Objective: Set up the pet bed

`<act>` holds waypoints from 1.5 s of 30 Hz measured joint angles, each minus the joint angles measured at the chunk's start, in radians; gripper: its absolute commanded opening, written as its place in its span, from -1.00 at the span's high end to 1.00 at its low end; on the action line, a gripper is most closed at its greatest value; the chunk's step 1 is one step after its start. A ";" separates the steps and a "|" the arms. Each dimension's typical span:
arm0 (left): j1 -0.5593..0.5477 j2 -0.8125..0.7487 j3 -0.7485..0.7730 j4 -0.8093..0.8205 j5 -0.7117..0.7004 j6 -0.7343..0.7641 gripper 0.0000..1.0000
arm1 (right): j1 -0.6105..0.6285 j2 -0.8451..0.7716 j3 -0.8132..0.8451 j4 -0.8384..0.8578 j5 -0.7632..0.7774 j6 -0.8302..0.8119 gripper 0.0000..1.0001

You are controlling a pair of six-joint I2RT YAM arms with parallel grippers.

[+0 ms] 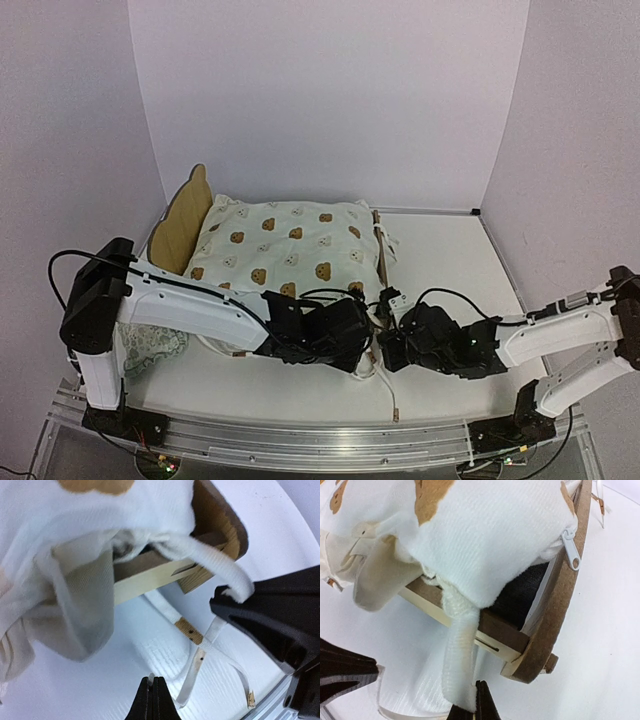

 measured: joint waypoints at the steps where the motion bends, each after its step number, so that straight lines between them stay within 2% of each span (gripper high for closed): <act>1: 0.007 0.000 0.004 0.017 0.011 0.011 1.00 | 0.000 -0.009 -0.007 0.000 -0.006 0.000 1.00; 16: 0.077 0.057 0.040 0.228 0.165 0.119 1.00 | -0.003 -0.093 -0.033 0.000 -0.103 -0.006 1.00; 30: 0.147 0.057 -0.132 0.547 0.272 0.187 1.00 | 0.000 -0.112 -0.033 -0.004 -0.230 -0.029 0.99; 37: 0.172 0.057 -0.194 0.695 0.364 0.217 1.00 | 0.000 -0.086 -0.001 -0.042 -0.294 -0.034 0.76; 45: 0.179 0.061 -0.211 0.795 0.429 0.239 1.00 | 0.000 -0.071 0.060 -0.147 -0.314 -0.061 0.34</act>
